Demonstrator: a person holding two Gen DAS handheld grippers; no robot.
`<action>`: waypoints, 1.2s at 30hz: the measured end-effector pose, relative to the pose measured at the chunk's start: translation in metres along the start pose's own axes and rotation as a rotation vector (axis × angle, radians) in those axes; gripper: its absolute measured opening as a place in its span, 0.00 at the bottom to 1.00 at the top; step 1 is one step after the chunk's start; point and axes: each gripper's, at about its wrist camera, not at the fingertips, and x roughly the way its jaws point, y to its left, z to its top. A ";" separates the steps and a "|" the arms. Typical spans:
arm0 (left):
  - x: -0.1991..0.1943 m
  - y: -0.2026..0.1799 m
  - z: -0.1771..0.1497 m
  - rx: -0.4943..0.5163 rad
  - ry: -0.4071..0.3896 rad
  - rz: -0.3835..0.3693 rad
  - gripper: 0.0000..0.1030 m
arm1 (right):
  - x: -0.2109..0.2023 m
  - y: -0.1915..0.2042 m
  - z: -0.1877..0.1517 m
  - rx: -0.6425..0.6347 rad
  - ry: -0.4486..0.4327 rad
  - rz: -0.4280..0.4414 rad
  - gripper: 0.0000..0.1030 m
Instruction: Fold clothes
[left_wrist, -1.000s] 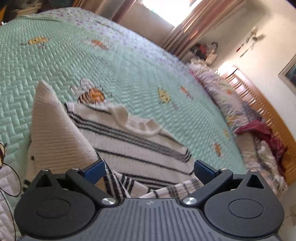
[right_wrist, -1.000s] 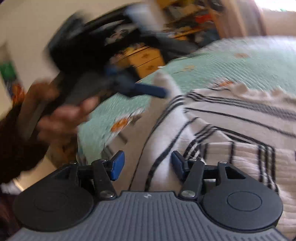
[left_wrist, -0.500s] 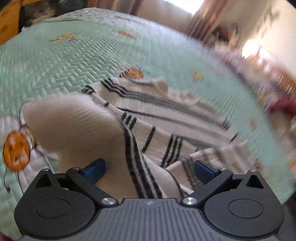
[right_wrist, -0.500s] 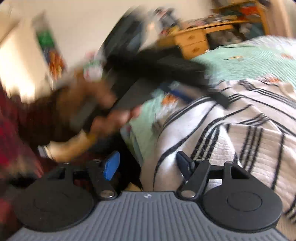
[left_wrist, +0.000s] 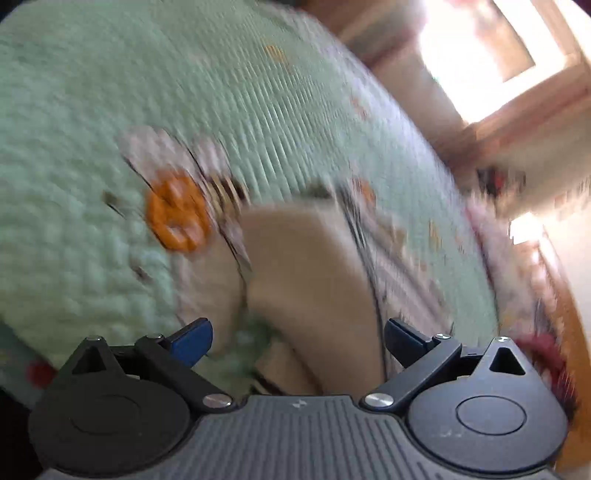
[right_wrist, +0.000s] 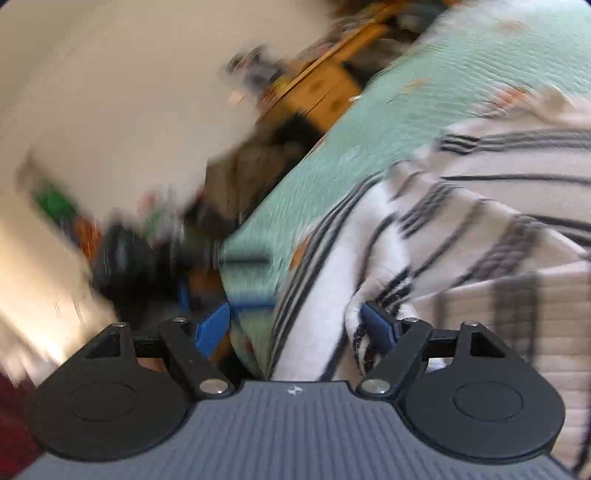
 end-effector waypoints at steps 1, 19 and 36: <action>-0.012 -0.001 0.003 0.007 -0.045 -0.019 0.97 | 0.004 0.017 -0.006 -0.093 0.038 0.002 0.78; 0.044 0.016 -0.033 0.078 0.112 -0.108 0.95 | -0.034 0.044 -0.007 -0.146 -0.069 0.037 0.74; 0.035 0.022 -0.034 0.099 0.143 -0.161 0.99 | 0.075 -0.002 0.044 -0.635 0.549 -0.253 0.35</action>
